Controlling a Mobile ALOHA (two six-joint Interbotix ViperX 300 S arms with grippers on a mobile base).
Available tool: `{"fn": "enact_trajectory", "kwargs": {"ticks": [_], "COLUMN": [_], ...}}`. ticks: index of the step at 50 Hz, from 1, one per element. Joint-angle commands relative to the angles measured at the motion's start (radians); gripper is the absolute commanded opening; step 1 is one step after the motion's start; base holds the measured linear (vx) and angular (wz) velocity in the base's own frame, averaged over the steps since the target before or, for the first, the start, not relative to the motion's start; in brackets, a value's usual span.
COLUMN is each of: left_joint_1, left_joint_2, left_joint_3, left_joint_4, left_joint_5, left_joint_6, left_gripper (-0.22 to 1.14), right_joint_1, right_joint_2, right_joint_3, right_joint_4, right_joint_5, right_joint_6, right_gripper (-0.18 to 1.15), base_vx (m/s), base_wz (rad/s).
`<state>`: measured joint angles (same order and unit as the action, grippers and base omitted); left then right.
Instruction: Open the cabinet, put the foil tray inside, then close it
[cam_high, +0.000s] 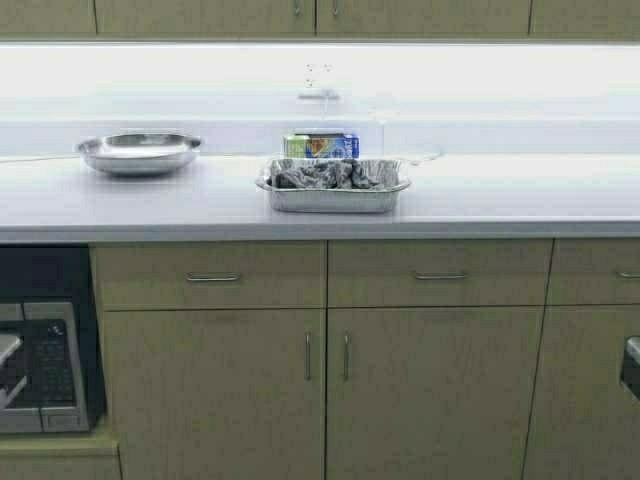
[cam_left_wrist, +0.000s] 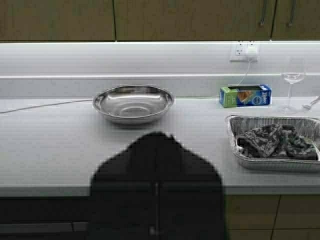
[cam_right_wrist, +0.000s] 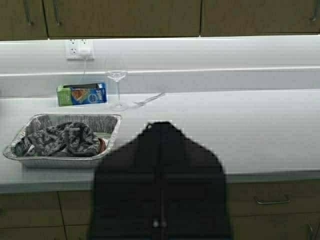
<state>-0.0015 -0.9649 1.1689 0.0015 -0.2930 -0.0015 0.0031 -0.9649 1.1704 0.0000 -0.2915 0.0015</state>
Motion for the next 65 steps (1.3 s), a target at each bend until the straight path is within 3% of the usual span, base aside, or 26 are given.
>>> {"fn": "enact_trajectory", "kwargs": {"ticks": [1, 5, 13, 65], "left_joint_1": [-0.012, -0.012, -0.014, -0.012], "left_joint_2": [0.005, 0.006, 0.025, 0.032], "left_joint_3": [0.003, 0.009, 0.012, 0.029], "left_joint_4": [0.003, 0.003, 0.005, 0.014], "left_joint_5": [-0.018, -0.02, -0.028, -0.084], "left_joint_6": [-0.017, -0.008, -0.009, -0.003], "left_gripper": [-0.02, 0.08, 0.03, 0.03], "right_joint_1": [0.011, 0.011, 0.011, 0.011], "right_joint_2": [0.009, 0.028, 0.038, 0.005], "right_joint_3": [0.006, 0.006, 0.002, 0.021], "right_joint_4": [0.002, 0.0, -0.002, -0.008], "right_joint_5": [0.002, 0.009, 0.017, 0.021], "right_joint_6": [0.005, 0.005, 0.006, 0.009], "right_gripper": [0.05, 0.09, 0.06, 0.06], "base_vx": [0.04, 0.07, 0.13, 0.31], "base_wz": [-0.02, -0.03, -0.05, 0.04]}}
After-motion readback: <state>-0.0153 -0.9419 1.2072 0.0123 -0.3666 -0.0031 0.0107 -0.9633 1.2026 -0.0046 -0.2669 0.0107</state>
